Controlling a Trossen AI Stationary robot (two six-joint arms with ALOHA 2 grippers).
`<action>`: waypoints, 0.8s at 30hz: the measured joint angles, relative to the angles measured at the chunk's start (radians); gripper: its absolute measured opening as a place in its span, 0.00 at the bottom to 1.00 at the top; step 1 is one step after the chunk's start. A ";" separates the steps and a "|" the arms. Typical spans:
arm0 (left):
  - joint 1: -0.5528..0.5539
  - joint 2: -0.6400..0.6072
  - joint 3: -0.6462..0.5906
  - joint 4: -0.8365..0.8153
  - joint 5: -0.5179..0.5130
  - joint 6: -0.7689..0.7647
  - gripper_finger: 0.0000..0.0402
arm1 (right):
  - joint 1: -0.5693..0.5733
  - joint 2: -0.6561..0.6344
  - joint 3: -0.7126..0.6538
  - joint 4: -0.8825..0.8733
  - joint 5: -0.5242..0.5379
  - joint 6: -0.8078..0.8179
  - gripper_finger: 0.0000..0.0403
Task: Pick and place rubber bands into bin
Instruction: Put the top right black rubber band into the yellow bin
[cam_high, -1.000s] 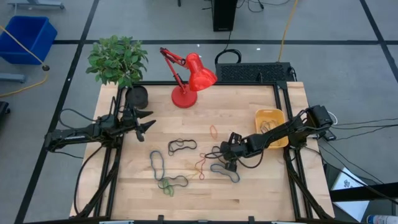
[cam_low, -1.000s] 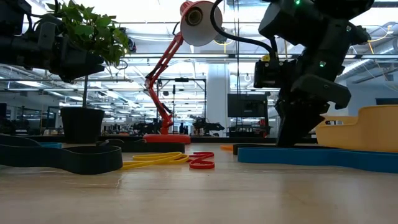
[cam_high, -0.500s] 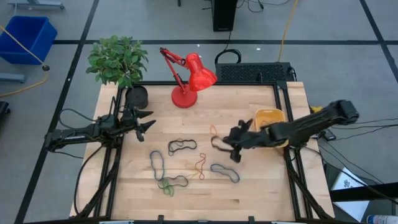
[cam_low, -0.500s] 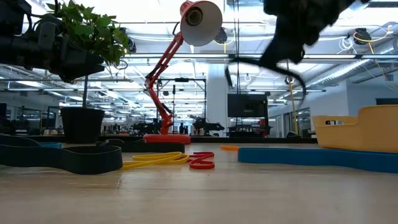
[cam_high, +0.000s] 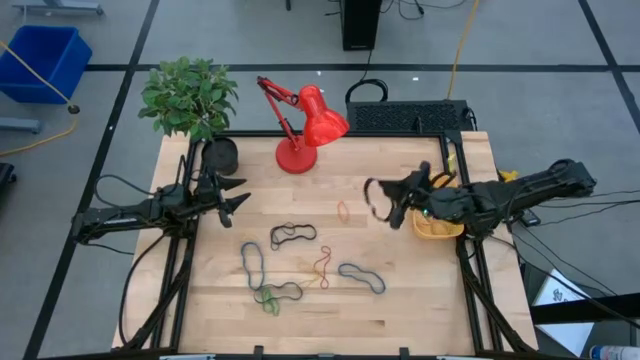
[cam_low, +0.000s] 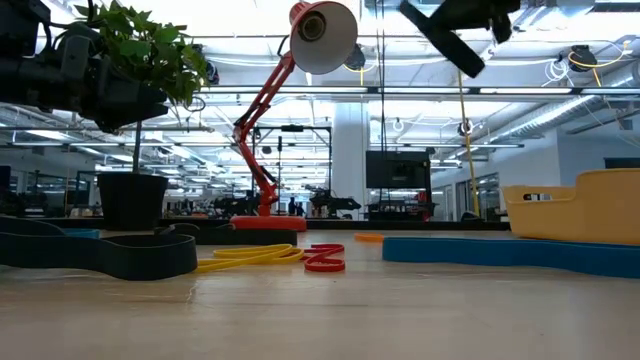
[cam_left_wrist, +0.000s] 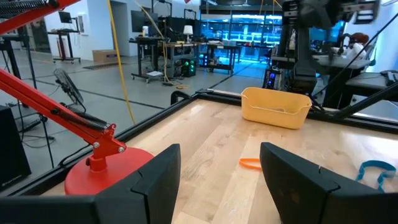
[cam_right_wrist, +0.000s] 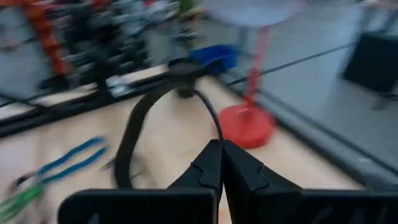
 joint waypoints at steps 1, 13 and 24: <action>0.000 0.000 0.000 0.000 0.000 0.000 0.57 | -0.002 -0.012 0.000 -0.017 0.027 0.010 0.00; 0.000 0.000 0.000 0.001 -0.003 0.001 0.57 | -0.142 0.042 0.241 -0.884 -0.058 0.474 0.00; 0.000 0.000 0.000 0.002 -0.003 0.003 0.57 | -0.262 0.101 0.111 -1.181 -0.381 0.722 0.00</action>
